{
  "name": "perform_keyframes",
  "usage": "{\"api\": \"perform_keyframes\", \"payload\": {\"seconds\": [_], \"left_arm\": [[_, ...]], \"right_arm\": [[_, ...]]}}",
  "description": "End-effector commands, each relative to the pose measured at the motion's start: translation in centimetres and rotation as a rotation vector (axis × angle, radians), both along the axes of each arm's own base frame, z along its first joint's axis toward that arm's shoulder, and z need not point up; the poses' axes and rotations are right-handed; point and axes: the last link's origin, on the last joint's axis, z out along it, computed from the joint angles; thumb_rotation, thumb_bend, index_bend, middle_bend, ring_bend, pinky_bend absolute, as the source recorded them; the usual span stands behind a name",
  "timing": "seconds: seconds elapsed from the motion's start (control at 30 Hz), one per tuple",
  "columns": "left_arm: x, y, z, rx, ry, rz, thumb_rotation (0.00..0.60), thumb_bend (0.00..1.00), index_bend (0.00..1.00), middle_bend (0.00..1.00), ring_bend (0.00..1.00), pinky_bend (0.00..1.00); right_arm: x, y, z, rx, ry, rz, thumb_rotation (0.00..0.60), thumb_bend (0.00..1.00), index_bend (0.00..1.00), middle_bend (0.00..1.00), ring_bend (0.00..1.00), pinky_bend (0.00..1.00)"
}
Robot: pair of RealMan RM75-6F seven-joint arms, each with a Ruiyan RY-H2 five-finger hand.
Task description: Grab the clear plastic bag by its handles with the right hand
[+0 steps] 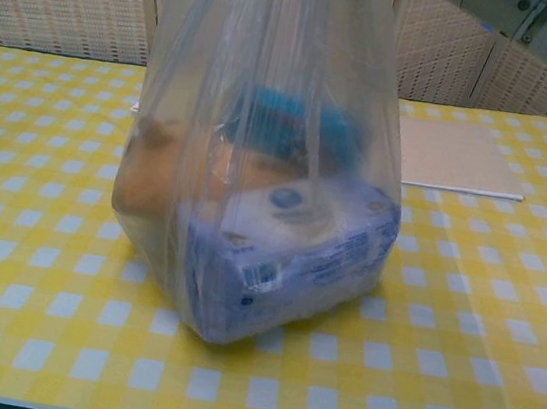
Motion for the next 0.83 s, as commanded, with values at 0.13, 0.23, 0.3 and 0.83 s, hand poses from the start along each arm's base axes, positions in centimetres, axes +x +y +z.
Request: {"api": "perform_keyframes", "payload": {"seconds": [0.13, 0.23, 0.3, 0.83], "left_arm": [[0.1, -0.1, 0.0, -0.002, -0.004, -0.003, 0.600, 0.28, 0.00, 0.00, 0.00, 0.00], [0.1, -0.1, 0.1, -0.002, -0.006, -0.002, 0.600, 0.28, 0.00, 0.00, 0.00, 0.00], [0.1, -0.1, 0.0, -0.003, -0.006, -0.002, 0.600, 0.28, 0.00, 0.00, 0.00, 0.00], [0.2, 0.0, -0.7, -0.037, 0.007, 0.005, 0.600, 0.28, 0.00, 0.00, 0.00, 0.00]], "right_arm": [[1.9, 0.7, 2.2, -0.019, 0.024, -0.079, 0.600, 0.46, 0.79, 0.80, 0.87, 0.80], [3.8, 1.3, 3.9, -0.035, 0.008, -0.035, 0.600, 0.46, 0.79, 0.80, 0.87, 0.80], [5.6, 2.0, 5.9, -0.067, -0.028, 0.010, 0.600, 0.46, 0.79, 0.80, 0.87, 0.80], [8.6, 4.9, 12.2, -0.165, -0.069, 0.051, 0.600, 0.46, 0.79, 0.80, 0.87, 0.80]]}}
